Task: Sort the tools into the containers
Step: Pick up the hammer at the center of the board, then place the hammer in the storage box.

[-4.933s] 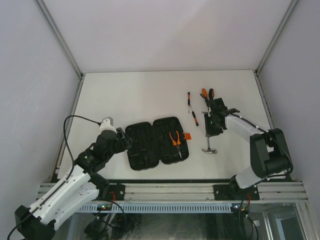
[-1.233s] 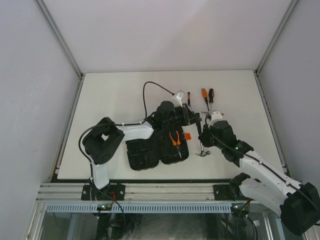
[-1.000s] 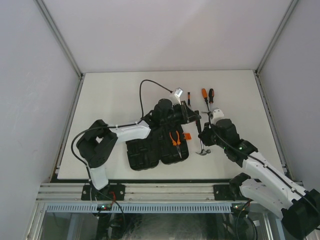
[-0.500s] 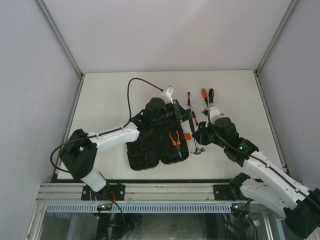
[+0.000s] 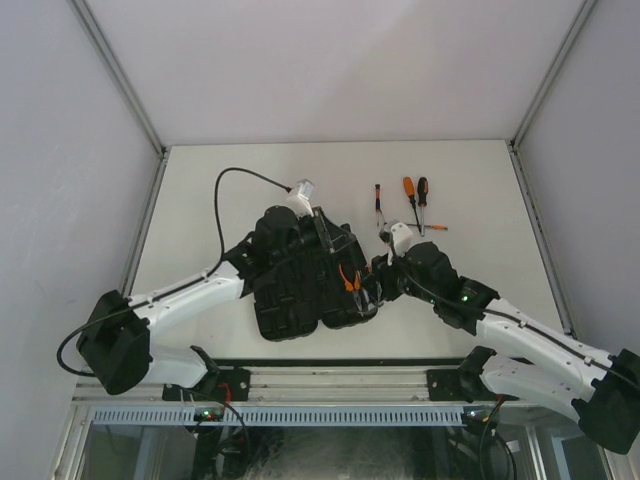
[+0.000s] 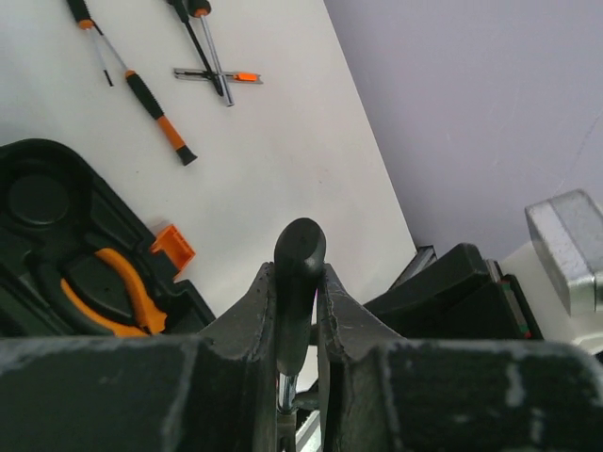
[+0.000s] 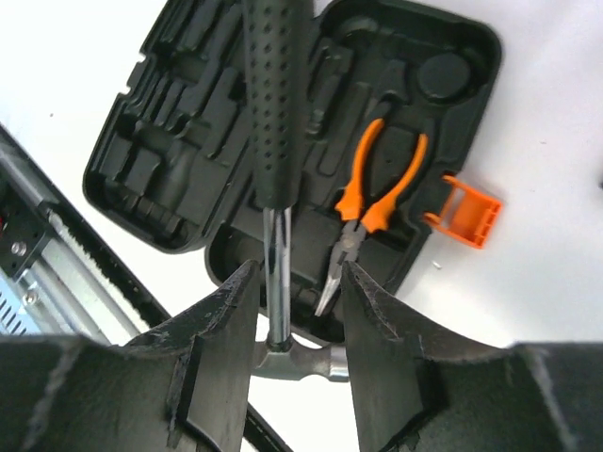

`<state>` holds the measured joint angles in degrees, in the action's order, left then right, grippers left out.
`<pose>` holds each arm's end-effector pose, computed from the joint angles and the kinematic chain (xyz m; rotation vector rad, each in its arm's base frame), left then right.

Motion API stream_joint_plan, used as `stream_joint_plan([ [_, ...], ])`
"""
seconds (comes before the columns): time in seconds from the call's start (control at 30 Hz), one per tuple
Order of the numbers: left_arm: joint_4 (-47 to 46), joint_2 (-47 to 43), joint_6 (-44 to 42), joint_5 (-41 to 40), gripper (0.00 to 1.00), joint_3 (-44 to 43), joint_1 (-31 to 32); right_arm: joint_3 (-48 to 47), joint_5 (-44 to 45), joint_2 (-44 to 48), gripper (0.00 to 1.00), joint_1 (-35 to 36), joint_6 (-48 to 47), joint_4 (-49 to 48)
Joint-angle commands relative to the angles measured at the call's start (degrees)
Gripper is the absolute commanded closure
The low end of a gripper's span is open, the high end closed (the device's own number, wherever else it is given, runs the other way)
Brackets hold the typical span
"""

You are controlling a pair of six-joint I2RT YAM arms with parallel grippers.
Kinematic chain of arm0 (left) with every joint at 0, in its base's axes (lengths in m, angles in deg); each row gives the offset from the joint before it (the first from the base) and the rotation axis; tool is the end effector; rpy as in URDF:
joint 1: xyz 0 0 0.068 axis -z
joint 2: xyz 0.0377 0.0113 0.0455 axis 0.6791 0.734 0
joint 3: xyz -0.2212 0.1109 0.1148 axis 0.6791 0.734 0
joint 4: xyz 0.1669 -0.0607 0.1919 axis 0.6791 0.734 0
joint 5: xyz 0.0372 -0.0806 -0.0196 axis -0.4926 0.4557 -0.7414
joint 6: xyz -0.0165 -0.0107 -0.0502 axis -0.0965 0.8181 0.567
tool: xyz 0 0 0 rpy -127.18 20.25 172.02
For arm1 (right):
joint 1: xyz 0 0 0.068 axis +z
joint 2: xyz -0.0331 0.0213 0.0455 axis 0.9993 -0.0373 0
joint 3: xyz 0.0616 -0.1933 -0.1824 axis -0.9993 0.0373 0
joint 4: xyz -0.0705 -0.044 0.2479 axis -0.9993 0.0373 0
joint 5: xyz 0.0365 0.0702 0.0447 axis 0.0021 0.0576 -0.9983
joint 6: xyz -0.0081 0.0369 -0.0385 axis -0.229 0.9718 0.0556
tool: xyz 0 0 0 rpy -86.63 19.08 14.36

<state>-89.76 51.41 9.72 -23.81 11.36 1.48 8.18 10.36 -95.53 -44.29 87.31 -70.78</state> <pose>0.2201 -0.2219 0.2846 0.0310 2.0321 -1.2327 0.1455 0.1428 0.2535 -0.5472 2.1012 0.7215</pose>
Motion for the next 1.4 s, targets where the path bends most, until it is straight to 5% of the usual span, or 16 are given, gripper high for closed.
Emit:
stream_joint_plan([
  [0.0,-2.2,-5.5,0.6,-0.5,1.0,2.5,-1.7,-2.2,0.0,-1.9,0.61,3.9,-0.6,-4.2],
  [0.73,-2.0,-15.9,3.3,0.6,1.0,11.3,-6.2,-2.3,0.0,-13.9,0.73,11.4,2.5,-14.1],
  [1.0,-2.6,-16.8,3.9,1.6,0.99,12.8,-6.7,-2.3,-0.1,-13.8,0.94,12.2,3.8,-15.4],
  [1.37,-2.0,-17.2,4.2,0.9,0.63,14.5,-7.0,-2.3,1.5,-12.4,1.0,11.5,7.2,-14.2],
])
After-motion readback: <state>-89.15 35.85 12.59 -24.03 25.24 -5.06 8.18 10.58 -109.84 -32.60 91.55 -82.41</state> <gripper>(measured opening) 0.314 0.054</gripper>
